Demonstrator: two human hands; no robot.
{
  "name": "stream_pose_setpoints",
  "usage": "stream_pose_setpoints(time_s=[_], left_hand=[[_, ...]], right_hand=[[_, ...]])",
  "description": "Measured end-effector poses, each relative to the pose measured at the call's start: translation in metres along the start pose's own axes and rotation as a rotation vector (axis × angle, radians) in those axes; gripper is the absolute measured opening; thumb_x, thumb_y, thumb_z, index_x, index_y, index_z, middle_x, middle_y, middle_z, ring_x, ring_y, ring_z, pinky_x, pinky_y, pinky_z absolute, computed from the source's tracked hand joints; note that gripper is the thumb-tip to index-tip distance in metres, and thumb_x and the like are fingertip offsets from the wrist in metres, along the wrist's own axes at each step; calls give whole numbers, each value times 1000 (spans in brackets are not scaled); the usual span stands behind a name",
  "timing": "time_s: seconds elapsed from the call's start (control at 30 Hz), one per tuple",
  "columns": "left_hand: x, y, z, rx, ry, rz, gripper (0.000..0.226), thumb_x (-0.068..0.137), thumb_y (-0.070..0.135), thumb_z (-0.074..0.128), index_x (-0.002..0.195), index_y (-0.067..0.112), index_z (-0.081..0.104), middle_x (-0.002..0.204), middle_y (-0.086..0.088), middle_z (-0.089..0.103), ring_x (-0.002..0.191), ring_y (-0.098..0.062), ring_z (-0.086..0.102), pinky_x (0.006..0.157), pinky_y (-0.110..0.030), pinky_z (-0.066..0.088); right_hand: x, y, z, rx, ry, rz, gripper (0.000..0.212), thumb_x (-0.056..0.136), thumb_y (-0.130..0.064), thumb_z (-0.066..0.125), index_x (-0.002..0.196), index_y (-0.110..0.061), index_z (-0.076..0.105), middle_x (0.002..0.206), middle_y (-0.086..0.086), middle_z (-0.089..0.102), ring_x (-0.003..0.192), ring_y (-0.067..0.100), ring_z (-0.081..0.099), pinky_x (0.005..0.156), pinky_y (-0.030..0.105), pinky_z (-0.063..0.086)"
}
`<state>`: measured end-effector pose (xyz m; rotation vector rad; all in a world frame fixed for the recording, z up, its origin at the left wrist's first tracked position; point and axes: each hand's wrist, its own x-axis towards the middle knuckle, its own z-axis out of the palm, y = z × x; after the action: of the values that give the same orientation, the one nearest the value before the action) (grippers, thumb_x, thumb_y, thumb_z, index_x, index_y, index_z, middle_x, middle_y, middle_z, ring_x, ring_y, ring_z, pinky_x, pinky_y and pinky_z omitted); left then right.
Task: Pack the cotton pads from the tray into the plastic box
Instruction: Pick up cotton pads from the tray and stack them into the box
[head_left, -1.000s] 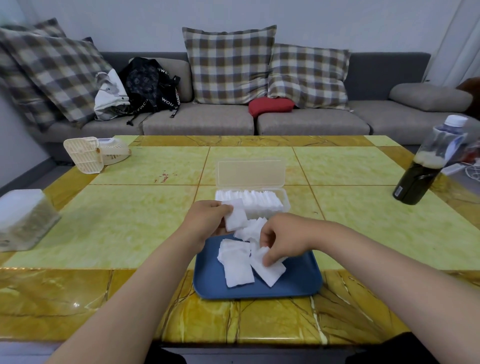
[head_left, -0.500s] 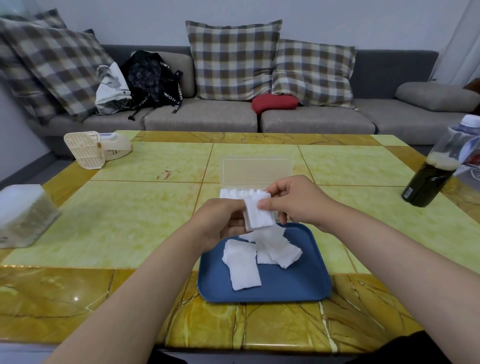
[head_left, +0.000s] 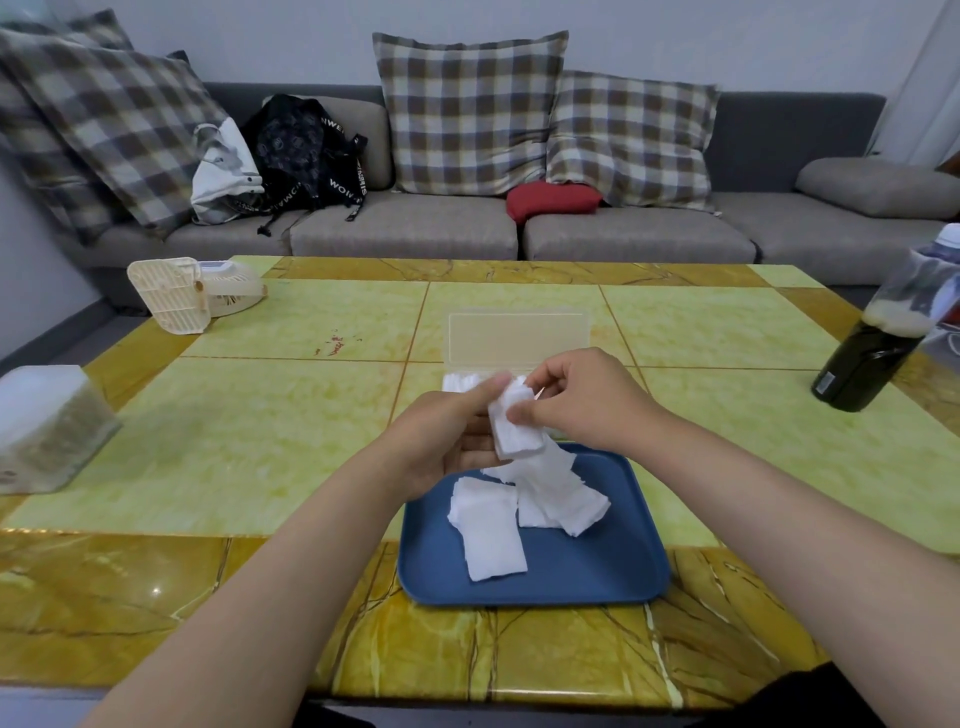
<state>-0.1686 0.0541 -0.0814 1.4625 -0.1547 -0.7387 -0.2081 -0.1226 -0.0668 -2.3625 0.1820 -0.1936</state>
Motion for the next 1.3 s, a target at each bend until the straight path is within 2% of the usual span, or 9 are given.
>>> stream_pose_setpoints(time_s=[0.1,0.23,0.33,0.5,0.7,0.83,0.93,1.03,1.3], left_hand=[[4,-2,-3,100,75,36,30,92,20,71,109,-5,72,99,-14,79,92,-25,77,78,-31,63],[7,2,-11,-2,195,16,20,94,9,67,106,-7,70,97,-16,78,78,-23,77,62,-27,62],[10,3,-15,-10,237,20,18,94,9,67,104,-6,70,101,-19,76,79,-25,76,58,-25,60],[13,-1,-14,29,256,12,15,94,9,68,101,-4,71,99,-18,77,75,-21,76,57,-24,59],[14,-2,-13,36,260,38,14,94,10,68,100,-2,72,99,-16,77,78,-21,77,59,-24,60],[15,-4,-14,33,303,68,14,94,12,68,98,-1,72,99,-16,77,84,-27,77,63,-28,62],[16,-6,-11,9,319,86,17,95,13,66,97,-2,72,100,-18,76,91,-31,76,68,-32,64],[16,-9,-6,-12,286,87,18,95,15,67,99,-2,73,102,-18,77,92,-30,76,73,-35,64],[11,-8,3,-127,156,84,24,100,18,61,111,-1,71,99,-15,78,88,-26,77,70,-30,62]], right_hand=[[0,7,-4,-76,52,-21,27,77,-48,81,84,-24,71,73,-10,68,65,5,60,58,23,43],[-2,22,-12,-266,-124,-103,9,90,-26,70,87,-25,78,85,-17,70,79,2,64,72,24,52],[-2,29,-9,-451,-303,-146,33,91,-13,63,110,-37,74,94,-25,56,79,-5,51,66,15,40],[1,31,1,-592,-450,-226,55,86,-10,60,131,-41,61,124,-20,56,97,6,50,74,25,43],[2,28,0,-724,-386,-262,20,81,-24,67,99,-32,68,98,-13,60,90,15,59,70,33,50],[0,24,-17,-480,-248,-170,9,80,-32,76,86,-27,73,92,-11,68,80,12,61,73,35,54],[-3,16,-29,-48,-170,-42,13,81,-24,82,82,-14,74,78,2,70,50,9,52,54,31,50],[-6,8,-30,225,-165,112,16,81,-20,84,87,-9,76,58,-1,65,40,11,47,44,24,37],[-6,-8,-7,406,-91,275,20,79,-23,85,89,-9,74,55,-3,67,38,12,48,36,17,28]])
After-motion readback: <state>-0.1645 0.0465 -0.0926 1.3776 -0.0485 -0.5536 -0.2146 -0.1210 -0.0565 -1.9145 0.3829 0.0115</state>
